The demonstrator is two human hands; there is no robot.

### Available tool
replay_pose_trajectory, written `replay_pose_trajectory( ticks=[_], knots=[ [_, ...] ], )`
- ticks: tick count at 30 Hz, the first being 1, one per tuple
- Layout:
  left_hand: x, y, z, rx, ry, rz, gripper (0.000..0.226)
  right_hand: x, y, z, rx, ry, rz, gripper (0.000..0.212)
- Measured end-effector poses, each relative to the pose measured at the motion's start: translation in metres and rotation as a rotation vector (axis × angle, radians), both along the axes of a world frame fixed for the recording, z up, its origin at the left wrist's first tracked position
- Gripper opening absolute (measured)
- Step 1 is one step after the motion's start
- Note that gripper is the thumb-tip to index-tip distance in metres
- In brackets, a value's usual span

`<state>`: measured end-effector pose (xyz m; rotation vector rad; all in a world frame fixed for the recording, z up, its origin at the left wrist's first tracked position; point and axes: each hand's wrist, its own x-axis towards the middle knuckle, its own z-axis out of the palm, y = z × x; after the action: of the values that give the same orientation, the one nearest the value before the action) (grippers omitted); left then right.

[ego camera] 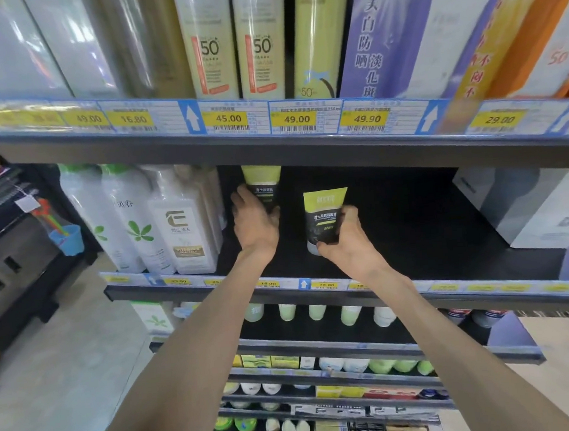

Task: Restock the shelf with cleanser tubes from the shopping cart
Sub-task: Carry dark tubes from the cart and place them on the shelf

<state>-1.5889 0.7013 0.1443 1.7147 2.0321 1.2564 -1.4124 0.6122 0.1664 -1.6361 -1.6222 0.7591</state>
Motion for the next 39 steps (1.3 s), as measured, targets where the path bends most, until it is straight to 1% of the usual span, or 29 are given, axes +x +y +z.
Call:
replay_pose_trajectory(
  ticks=[2,5,7,8,10,12,14,18,21,26,33,39],
  knots=[
    [-0.001,-0.001,0.001,-0.054,0.012,-0.011,0.08,0.0,0.001,-0.001,-0.007,-0.011,0.016,0.08],
    [-0.008,-0.01,0.006,-0.137,-0.025,-0.028,0.091,-0.003,0.002,0.0,-0.003,-0.021,0.026,0.077],
    [-0.017,-0.025,0.01,-0.177,-0.03,-0.051,0.088,-0.006,0.005,0.0,0.005,-0.021,0.022,0.073],
    [-0.023,-0.035,0.012,-0.183,-0.001,-0.069,0.082,-0.008,0.006,0.0,0.012,-0.019,0.024,0.071],
    [-0.033,-0.061,0.011,-0.138,0.12,-0.112,0.063,-0.014,0.011,-0.001,0.026,-0.021,0.033,0.067],
    [-0.043,-0.088,0.005,-0.011,0.236,-0.145,0.045,-0.023,0.015,-0.002,0.037,-0.024,0.046,0.064],
    [-0.051,-0.109,-0.007,0.097,0.323,-0.155,0.035,-0.034,0.02,-0.003,0.048,-0.018,0.067,0.063],
    [-0.064,-0.13,-0.031,0.248,0.464,-0.19,0.039,-0.059,0.028,-0.006,0.066,-0.025,0.096,0.063],
    [-0.071,-0.137,-0.042,0.297,0.509,-0.223,0.041,-0.072,0.03,-0.01,0.063,-0.029,0.122,0.058],
    [-0.08,-0.138,-0.052,0.302,0.596,-0.246,0.04,-0.08,0.036,-0.01,0.069,-0.027,0.131,0.051],
    [-0.081,-0.137,-0.052,0.293,0.639,-0.242,0.037,-0.088,0.038,-0.012,0.085,-0.017,0.105,0.049],
    [-0.08,-0.139,-0.048,0.249,0.642,-0.242,0.035,-0.087,0.036,-0.01,0.062,-0.029,0.103,0.053]
  ],
)
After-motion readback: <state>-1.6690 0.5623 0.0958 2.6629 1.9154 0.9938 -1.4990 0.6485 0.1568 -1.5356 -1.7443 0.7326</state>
